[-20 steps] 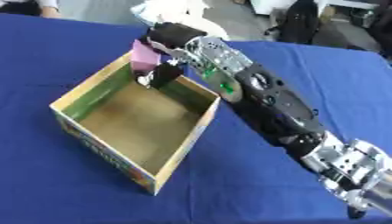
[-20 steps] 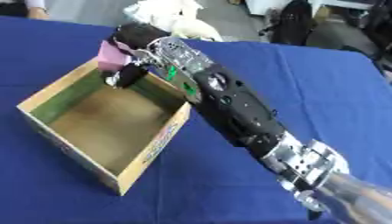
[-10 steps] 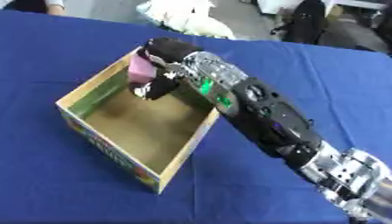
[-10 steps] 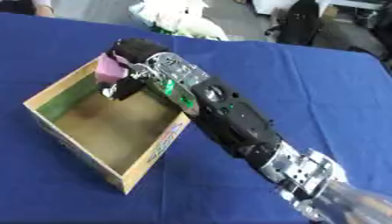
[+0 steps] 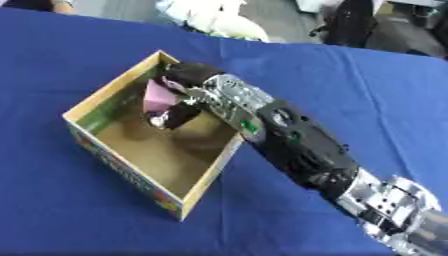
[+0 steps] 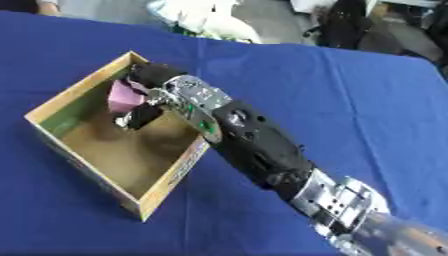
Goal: Pick up objects on the table and place them in the box.
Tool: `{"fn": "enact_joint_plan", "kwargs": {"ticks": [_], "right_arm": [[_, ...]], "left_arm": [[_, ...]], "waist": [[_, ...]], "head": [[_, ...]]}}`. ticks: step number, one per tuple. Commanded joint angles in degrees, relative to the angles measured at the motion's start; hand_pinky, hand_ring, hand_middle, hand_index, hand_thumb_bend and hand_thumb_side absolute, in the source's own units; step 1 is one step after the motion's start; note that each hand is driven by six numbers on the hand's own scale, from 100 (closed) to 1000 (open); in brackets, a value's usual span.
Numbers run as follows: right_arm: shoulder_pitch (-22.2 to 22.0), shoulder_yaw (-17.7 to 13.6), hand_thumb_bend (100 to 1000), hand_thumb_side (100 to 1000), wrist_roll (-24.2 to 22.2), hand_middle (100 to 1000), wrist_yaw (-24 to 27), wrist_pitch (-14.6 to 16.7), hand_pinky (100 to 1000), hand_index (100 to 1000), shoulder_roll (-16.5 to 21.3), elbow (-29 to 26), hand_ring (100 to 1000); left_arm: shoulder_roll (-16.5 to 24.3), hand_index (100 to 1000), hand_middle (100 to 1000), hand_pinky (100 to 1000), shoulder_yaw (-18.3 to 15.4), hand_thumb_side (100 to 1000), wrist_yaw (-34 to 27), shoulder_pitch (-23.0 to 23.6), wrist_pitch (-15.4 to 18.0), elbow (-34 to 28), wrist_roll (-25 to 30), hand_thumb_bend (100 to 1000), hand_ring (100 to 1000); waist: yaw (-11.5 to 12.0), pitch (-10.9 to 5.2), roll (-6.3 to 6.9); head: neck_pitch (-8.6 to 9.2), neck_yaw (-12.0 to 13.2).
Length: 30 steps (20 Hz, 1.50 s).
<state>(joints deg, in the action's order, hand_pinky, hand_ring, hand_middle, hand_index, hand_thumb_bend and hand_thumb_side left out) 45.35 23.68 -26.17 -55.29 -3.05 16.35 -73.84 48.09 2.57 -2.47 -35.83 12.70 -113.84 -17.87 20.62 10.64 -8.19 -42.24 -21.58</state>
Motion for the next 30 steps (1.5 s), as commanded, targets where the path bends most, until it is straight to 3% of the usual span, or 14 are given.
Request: {"fn": "enact_joint_plan", "kwargs": {"ticks": [1, 4, 5, 7, 10, 16, 20, 25, 30], "right_arm": [[0.75, -0.41, 100, 579, -1.85, 761, -0.54, 1.85, 877, 843, 0.35, 0.35, 869], [0.83, -0.40, 104, 572, -3.84, 819, -3.76, 4.16, 951, 886, 0.57, 0.11, 930], [0.88, -0.47, 202, 593, -4.38, 841, -5.16, 4.95, 970, 902, 0.66, -0.21, 948], [0.94, -0.70, 299, 625, -5.41, 859, -7.62, 6.42, 989, 933, 0.84, -1.04, 959], [0.94, -1.08, 381, 644, -6.63, 873, -9.99, 7.60, 996, 964, 1.10, -1.79, 963], [0.76, -1.90, 423, 661, -6.84, 871, -10.79, 8.06, 996, 973, 1.38, -2.04, 959], [0.72, -2.25, 592, 731, -6.75, 873, -10.79, 7.69, 1000, 978, 1.70, -2.49, 960], [0.64, -2.84, 536, 724, -6.58, 862, -10.04, 7.30, 989, 971, 2.09, -2.83, 951], [1.04, -4.74, 475, 738, -6.09, 848, -7.38, 5.81, 981, 970, 4.34, -7.01, 942]], "left_arm": [[0.77, 732, 802, 797, -0.94, 658, 0.29, -0.55, -0.21, -0.75, -0.03, 100, 844], [0.61, 731, 804, 797, -0.94, 658, 0.36, -0.51, -0.35, -0.75, 0.00, 100, 844], [0.57, 731, 804, 797, -0.93, 659, 0.37, -0.50, -0.40, -0.75, 0.01, 100, 844], [0.55, 731, 804, 797, -0.95, 658, 0.43, -0.43, -0.46, -0.75, 0.01, 100, 844], [0.54, 732, 802, 797, -0.97, 657, 0.45, -0.39, -0.56, -0.75, -0.02, 100, 843], [0.52, 732, 800, 797, -0.93, 656, 0.52, -0.35, -0.61, -0.75, 0.03, 100, 843], [0.57, 732, 798, 797, -0.96, 654, 0.74, -0.26, -0.69, -0.75, 0.10, 100, 843], [0.54, 731, 798, 797, -0.92, 653, 1.03, -0.18, -0.86, -0.75, 0.23, 100, 844], [0.78, 733, 793, 795, -1.10, 651, 1.38, 0.18, -1.05, -0.75, 0.11, 100, 843]], "waist": [[0.10, -0.61, 0.80], [0.11, -0.55, 0.84], [0.10, -0.55, 0.85], [0.07, -0.57, 0.89], [0.02, -0.67, 0.99], [-0.23, -0.80, 1.20], [-0.33, -0.84, 1.36], [-0.54, -0.88, 1.44], [-0.88, -1.05, 1.60]], "head": [[0.41, -0.39], [0.41, -0.53], [0.40, -0.55], [0.43, -0.51], [0.46, -0.48], [0.70, -0.39], [0.85, -0.17], [1.02, -0.05], [1.10, 0.33]]}}
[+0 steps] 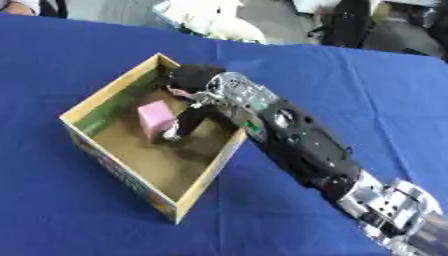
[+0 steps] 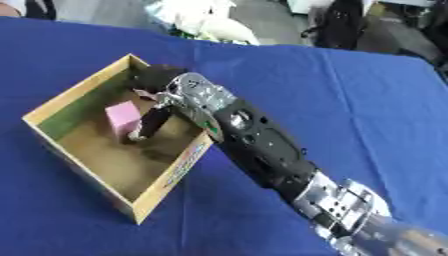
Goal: Pick up objects on the table and place them in the box.
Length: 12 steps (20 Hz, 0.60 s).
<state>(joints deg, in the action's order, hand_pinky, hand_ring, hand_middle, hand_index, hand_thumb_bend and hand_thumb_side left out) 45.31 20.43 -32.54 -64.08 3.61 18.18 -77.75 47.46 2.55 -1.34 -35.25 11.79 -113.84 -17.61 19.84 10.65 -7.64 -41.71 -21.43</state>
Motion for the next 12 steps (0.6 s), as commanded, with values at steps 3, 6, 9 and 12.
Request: {"fn": "enact_joint_plan", "kwargs": {"ticks": [3, 6, 9, 12], "right_arm": [[1.35, -2.81, 452, 750, 0.25, 839, 2.70, -1.96, 976, 968, 4.34, -6.27, 935], [1.56, -4.07, 410, 757, 0.26, 833, 4.09, -2.78, 967, 963, 6.45, -10.38, 929], [1.26, -5.79, 342, 750, 0.39, 827, 6.06, -4.03, 949, 955, 8.22, -14.85, 922], [0.49, -8.22, 277, 767, 1.02, 814, 7.68, -6.17, 909, 939, 9.55, -19.25, 911]], "left_arm": [[1.76, 734, 790, 794, -1.32, 650, 0.40, -0.12, -0.12, -0.75, -0.43, 100, 842], [2.04, 733, 789, 793, -1.63, 651, 0.51, 0.27, 0.00, -0.75, -0.85, 100, 841], [2.15, 732, 792, 794, -2.16, 653, 0.59, 0.95, 0.15, -0.75, -1.43, 100, 841], [2.18, 731, 798, 795, -2.91, 657, 0.76, 1.90, 0.33, -0.75, -2.19, 100, 842]], "waist": [[-0.36, -1.18, 1.19], [-0.62, -1.19, 1.28], [-0.85, -0.99, 1.34], [-1.12, -0.50, 1.49]], "head": [[0.47, 0.31], [0.35, 0.45], [0.19, 0.85], [0.36, 1.33]]}}
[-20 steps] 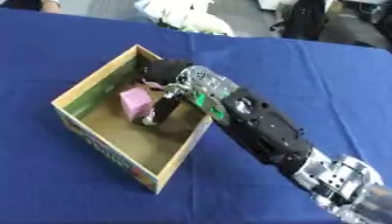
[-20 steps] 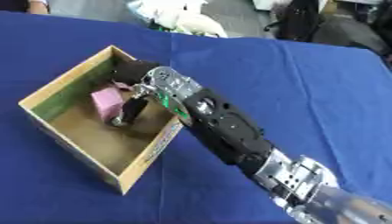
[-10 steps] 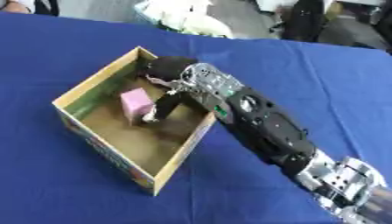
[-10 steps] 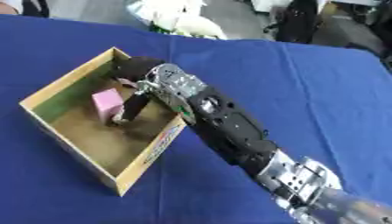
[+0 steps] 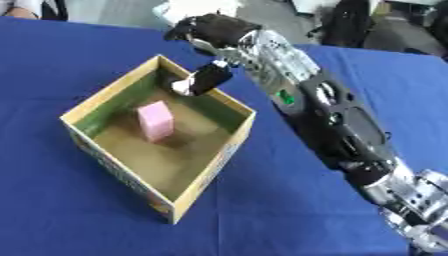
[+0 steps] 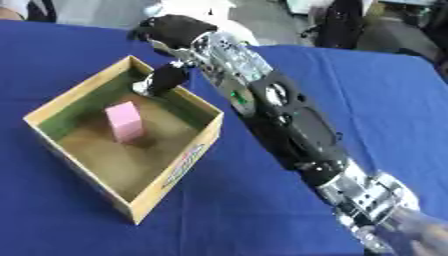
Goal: Pick up objects on the table and place them in the box.
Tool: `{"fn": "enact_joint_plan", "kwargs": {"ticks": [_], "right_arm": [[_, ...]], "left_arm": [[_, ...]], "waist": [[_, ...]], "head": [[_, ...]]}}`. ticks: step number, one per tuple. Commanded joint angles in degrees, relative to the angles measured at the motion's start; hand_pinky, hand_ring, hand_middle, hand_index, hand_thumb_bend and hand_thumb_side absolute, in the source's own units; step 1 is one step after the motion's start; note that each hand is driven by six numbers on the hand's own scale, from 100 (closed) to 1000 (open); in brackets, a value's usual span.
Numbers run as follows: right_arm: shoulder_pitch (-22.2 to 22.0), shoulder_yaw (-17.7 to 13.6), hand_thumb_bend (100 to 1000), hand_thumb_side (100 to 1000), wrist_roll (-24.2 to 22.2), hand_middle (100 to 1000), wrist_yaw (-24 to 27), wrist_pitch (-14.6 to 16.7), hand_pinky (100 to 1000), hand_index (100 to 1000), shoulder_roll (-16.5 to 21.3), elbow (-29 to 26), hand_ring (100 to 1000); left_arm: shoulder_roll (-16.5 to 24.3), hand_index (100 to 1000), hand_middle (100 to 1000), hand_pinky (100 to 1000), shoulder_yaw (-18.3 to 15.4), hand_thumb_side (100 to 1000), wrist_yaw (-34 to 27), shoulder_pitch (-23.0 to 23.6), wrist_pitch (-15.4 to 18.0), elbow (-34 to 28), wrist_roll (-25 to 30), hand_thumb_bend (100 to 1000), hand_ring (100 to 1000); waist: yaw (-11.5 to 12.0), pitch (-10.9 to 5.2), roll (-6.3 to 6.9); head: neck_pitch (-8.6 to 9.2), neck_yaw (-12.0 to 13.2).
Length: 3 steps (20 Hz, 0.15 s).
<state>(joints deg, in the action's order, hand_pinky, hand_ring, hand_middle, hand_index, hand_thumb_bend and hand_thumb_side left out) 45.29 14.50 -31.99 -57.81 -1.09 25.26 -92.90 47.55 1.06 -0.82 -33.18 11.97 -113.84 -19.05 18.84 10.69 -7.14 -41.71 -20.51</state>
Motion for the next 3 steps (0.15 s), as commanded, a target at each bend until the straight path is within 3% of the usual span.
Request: {"fn": "enact_joint_plan", "kwargs": {"ticks": [1, 3], "right_arm": [[0.27, -3.01, 273, 771, 0.62, 813, 1.87, -2.08, 904, 936, 2.86, -5.47, 910], [-0.11, -3.81, 267, 775, 0.51, 812, 2.59, -2.96, 893, 935, 3.39, -7.41, 907]], "left_arm": [[2.08, 730, 801, 796, -1.75, 659, 0.33, 0.24, 0.23, -0.75, -1.11, 100, 841], [2.02, 729, 804, 796, -2.13, 661, 0.47, 0.75, 0.32, -0.75, -1.64, 100, 839]], "waist": [[-0.20, -0.35, 1.06], [-0.26, -0.13, 1.15]], "head": [[0.48, 0.52], [0.60, 0.61]]}}
